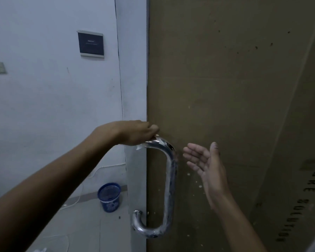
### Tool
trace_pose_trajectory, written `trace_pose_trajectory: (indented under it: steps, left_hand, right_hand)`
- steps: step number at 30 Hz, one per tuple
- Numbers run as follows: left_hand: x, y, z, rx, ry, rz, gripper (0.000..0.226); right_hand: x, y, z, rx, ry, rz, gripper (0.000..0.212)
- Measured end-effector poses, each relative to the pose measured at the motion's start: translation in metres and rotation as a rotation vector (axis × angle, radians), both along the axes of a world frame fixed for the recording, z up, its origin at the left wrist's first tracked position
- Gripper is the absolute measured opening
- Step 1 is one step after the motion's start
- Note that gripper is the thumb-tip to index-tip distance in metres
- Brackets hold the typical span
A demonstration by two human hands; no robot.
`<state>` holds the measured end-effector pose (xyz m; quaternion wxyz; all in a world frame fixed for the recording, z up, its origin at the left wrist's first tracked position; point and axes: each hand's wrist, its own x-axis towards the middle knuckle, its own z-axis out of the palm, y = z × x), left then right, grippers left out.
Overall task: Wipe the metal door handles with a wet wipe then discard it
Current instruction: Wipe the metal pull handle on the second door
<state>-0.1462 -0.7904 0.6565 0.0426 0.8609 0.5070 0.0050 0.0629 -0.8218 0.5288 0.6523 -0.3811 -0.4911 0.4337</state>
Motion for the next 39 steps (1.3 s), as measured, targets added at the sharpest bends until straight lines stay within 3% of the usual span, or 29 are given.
trace_pose_trajectory:
  steps: [5, 8, 13, 19, 23, 25, 31, 39]
  left_hand:
    - [-0.031, -0.013, -0.067, 0.404, -0.548, -0.209, 0.041]
    - [-0.029, -0.012, -0.103, 0.647, -0.578, -0.221, 0.041]
    - [0.004, -0.012, -0.123, 0.866, -0.482, -0.072, 0.044]
    - [0.044, -0.019, -0.09, 0.95, -0.074, -0.065, 0.029]
    - [0.064, -0.029, -0.098, 0.931, 0.244, -0.119, 0.041]
    - [0.062, -0.029, -0.106, 0.934, 0.275, -0.141, 0.044]
    - [0.037, -0.015, -0.14, 1.004, 0.104, -0.122, 0.049]
    - [0.046, -0.009, -0.155, 1.087, -0.414, 0.116, 0.053]
  right_hand:
    - [-0.008, -0.002, -0.002, 0.035, -0.04, -0.005, 0.066]
    - [-0.015, -0.002, -0.003, 0.061, -0.065, 0.007, 0.061]
    - [-0.022, -0.001, -0.004, 0.09, -0.066, 0.002, 0.058]
    - [-0.023, 0.004, -0.002, 0.069, 0.01, -0.025, 0.06]
    - [-0.021, 0.004, -0.002, 0.063, 0.039, -0.042, 0.062]
    - [-0.017, 0.005, -0.003, 0.063, 0.039, -0.048, 0.063]
    - [-0.011, 0.003, -0.004, 0.073, 0.028, -0.067, 0.062]
    - [-0.012, -0.001, 0.003, 0.097, -0.008, -0.063, 0.061]
